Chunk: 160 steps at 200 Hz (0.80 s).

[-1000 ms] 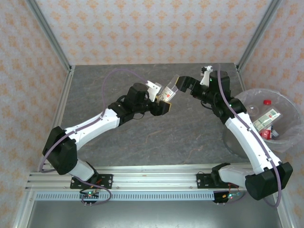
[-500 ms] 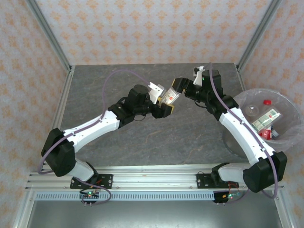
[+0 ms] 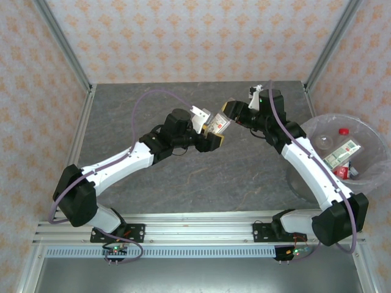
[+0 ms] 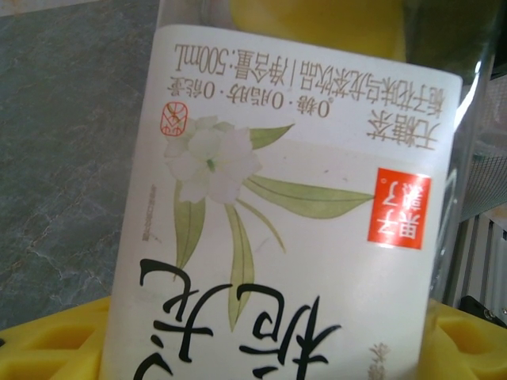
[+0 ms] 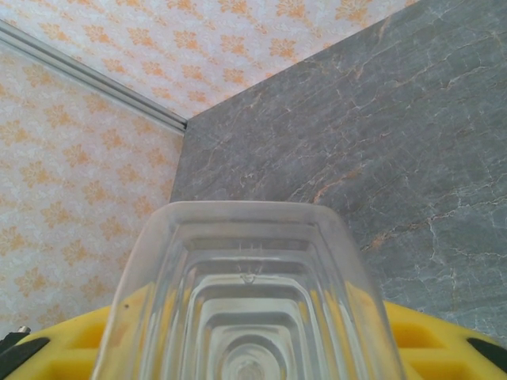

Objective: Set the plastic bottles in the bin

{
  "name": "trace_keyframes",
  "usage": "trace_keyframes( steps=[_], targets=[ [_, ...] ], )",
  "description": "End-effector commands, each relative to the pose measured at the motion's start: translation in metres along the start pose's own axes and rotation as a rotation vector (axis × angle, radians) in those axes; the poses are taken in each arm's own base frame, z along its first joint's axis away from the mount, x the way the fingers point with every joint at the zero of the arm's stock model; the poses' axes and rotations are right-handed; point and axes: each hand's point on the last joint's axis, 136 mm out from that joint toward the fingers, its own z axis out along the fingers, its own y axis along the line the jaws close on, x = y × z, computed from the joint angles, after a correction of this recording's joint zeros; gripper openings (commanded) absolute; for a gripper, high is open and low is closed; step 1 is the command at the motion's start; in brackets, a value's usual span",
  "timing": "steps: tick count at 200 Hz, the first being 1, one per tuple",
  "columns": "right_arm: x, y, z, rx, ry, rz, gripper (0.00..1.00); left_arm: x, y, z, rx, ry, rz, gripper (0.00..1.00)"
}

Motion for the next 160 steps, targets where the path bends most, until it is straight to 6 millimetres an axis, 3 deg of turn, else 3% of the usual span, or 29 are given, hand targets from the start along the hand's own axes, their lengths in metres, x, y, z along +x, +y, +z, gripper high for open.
trace_keyframes(
  steps=[1,15,27,35,44,49,60,70,82,98,105,160],
  targets=[
    [0.002,-0.006,-0.001,0.052,0.010,-0.014,0.00,-0.018,0.000,-0.001,-0.032,-0.039,0.036,0.04],
    [0.001,-0.007,-0.003,0.059,0.002,-0.017,0.00,-0.017,0.001,-0.001,-0.035,-0.037,0.033,0.07],
    [-0.002,-0.008,-0.005,0.068,-0.015,-0.020,0.00,-0.017,0.001,-0.001,-0.036,-0.036,0.032,0.18],
    [-0.003,-0.010,-0.007,0.077,-0.029,-0.023,0.00,-0.017,0.000,-0.001,-0.030,-0.036,0.032,0.32],
    [-0.006,-0.011,-0.009,0.083,-0.048,-0.025,0.00,-0.017,-0.002,-0.002,-0.020,-0.037,0.027,0.61],
    [-0.008,-0.012,-0.010,0.089,-0.062,-0.027,0.00,-0.017,-0.002,-0.002,-0.016,-0.036,0.025,0.72],
    [-0.011,-0.014,-0.014,0.102,-0.095,-0.031,0.00,-0.017,-0.002,-0.002,-0.016,-0.040,0.016,0.87],
    [-0.015,-0.015,-0.018,0.112,-0.124,-0.034,0.00,-0.016,-0.002,-0.003,-0.012,-0.045,0.008,0.94],
    [-0.018,-0.017,-0.022,0.126,-0.148,-0.041,0.00,-0.016,-0.001,-0.005,-0.009,-0.054,0.000,1.00],
    [-0.020,-0.025,-0.022,0.165,-0.166,-0.048,0.00,-0.017,0.000,-0.009,-0.013,-0.071,-0.005,1.00],
    [-0.024,-0.022,-0.034,0.164,-0.201,-0.059,0.00,-0.018,0.001,-0.011,-0.015,-0.082,-0.008,1.00],
    [-0.038,-0.029,-0.061,0.251,-0.308,-0.111,0.00,-0.033,0.018,-0.037,-0.082,-0.217,-0.040,1.00]
  ],
)
